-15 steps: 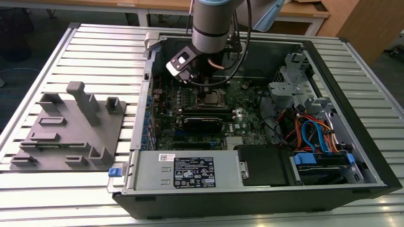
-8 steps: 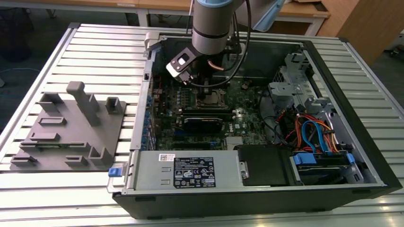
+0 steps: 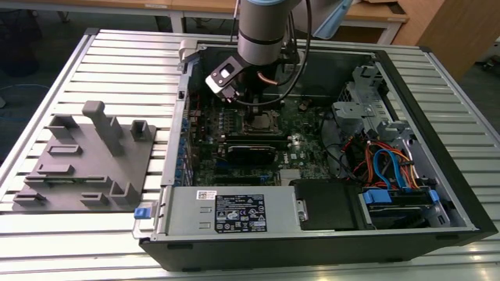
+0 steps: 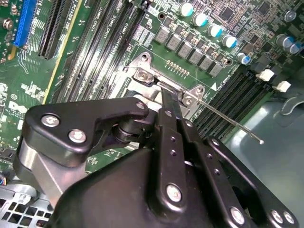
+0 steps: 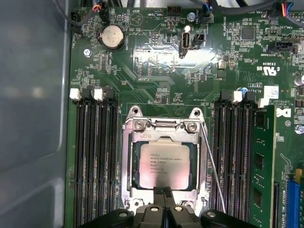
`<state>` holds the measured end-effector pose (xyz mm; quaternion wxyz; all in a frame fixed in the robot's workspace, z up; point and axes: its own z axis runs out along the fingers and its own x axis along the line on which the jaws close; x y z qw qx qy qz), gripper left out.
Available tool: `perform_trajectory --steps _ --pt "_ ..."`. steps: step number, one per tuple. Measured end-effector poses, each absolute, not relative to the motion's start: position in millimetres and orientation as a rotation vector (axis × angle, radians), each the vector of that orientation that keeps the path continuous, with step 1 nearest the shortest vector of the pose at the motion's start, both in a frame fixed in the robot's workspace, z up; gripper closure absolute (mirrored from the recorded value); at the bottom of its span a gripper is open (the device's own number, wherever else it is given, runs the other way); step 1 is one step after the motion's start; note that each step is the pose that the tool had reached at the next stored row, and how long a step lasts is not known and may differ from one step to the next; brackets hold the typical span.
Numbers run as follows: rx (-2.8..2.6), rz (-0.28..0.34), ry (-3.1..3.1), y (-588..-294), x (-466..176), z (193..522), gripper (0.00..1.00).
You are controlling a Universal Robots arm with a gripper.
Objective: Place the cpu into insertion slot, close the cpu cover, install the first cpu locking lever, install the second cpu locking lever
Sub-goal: 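Close the cpu cover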
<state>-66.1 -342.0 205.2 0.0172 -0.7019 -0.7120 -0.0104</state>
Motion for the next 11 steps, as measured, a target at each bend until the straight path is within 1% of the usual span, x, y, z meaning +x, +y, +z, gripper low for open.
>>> perform_trajectory --steps 11 --pt "-2.181 -0.032 -2.213 -342.0 -44.8 204.4 0.9"
